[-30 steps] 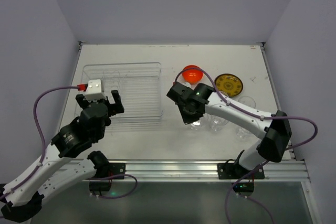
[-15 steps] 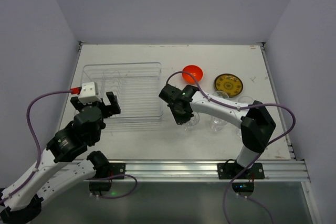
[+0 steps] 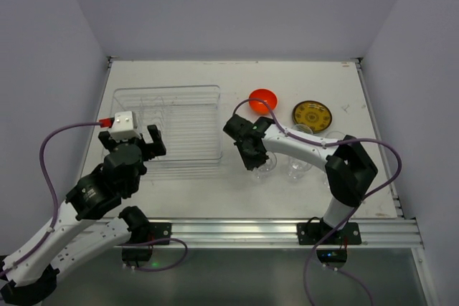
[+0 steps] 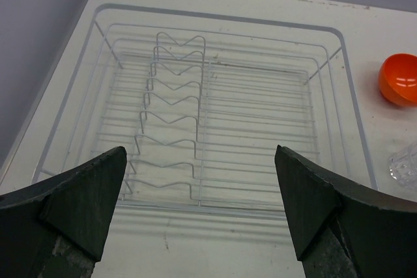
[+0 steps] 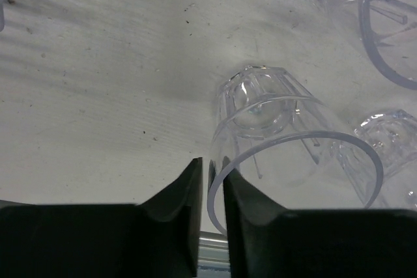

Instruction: Unload the mixed dishes from the dish rack

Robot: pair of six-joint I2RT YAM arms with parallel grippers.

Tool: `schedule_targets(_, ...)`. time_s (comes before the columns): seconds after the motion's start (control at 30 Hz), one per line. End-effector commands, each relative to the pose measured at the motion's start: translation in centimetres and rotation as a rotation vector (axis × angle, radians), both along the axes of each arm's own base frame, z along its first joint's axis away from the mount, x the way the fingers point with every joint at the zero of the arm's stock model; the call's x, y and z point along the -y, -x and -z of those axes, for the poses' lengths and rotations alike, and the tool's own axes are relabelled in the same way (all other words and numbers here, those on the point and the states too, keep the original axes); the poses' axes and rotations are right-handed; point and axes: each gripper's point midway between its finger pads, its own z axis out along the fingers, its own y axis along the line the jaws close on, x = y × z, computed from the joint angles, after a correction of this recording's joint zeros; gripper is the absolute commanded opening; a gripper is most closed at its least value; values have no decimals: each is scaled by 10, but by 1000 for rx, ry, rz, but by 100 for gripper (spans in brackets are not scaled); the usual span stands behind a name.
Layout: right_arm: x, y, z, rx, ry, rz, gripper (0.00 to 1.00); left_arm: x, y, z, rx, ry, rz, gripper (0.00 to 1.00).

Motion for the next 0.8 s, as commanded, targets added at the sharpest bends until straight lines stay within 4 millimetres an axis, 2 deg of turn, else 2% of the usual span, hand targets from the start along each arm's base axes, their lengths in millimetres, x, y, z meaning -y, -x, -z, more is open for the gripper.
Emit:
schedule_targets(0.0,-3,-3,2,12,-19,-9,27,-1,-4,-4,20,-3,-22,100)
schedule_targets(0.07,-5,-4,0,21,-37,-7,32,-1,-5,-3,19,-3,-23,100)
schedule_targets(0.1,-5,-4,-1,28,-42,-5,40,-2,-4,-3,19,-5,-27,100)
schedule_targets(0.13,-5,-6,-7,43,-54,1,43,-3,-4,-4,22,-4,-33,100)
schedule_targets(0.2,-6,-7,-14,59,-69,3,47,-7,-4,-3,17,-7,-61,100)
schedule_targets(0.33,-4,-8,-40,120,-119,17,64,-6,-9,-3,10,6,-73,100)
schedule_targets(0.37,-3,-9,-54,154,-152,19,66,-10,-14,-1,1,3,-92,100)
schedule_targets(0.4,-2,-9,-61,168,-170,23,67,0,-19,-2,-2,40,-39,100)
schedule_targets(0.43,0,-8,-67,181,-187,27,69,-9,-26,-1,-8,49,-64,100)
schedule_targets(0.47,2,-7,-83,215,-229,32,69,-9,-31,3,-15,63,-51,100)
schedule_targets(0.5,4,-7,-92,236,-250,38,71,4,-36,1,-7,106,26,100)
schedule_targets(0.53,8,-9,-102,265,-268,48,75,-6,-42,4,-13,114,-3,100)
schedule_targets(0.57,13,-10,-111,298,-281,61,82,-8,-44,5,-16,124,-5,100)
schedule_targets(0.6,26,-16,-132,384,-301,92,87,-6,-46,6,-23,134,11,100)
schedule_targets(0.67,48,-34,-152,494,-332,161,94,-15,-50,10,-37,132,-24,100)
schedule_targets(0.7,64,-39,-172,570,-370,185,98,-17,-50,10,-43,132,-33,100)
schedule_targets(0.73,86,-56,-180,620,-393,261,99,-20,-52,11,-50,126,-50,100)
schedule_targets(0.77,99,-60,-190,662,-411,285,99,-23,-53,10,-50,123,-61,100)
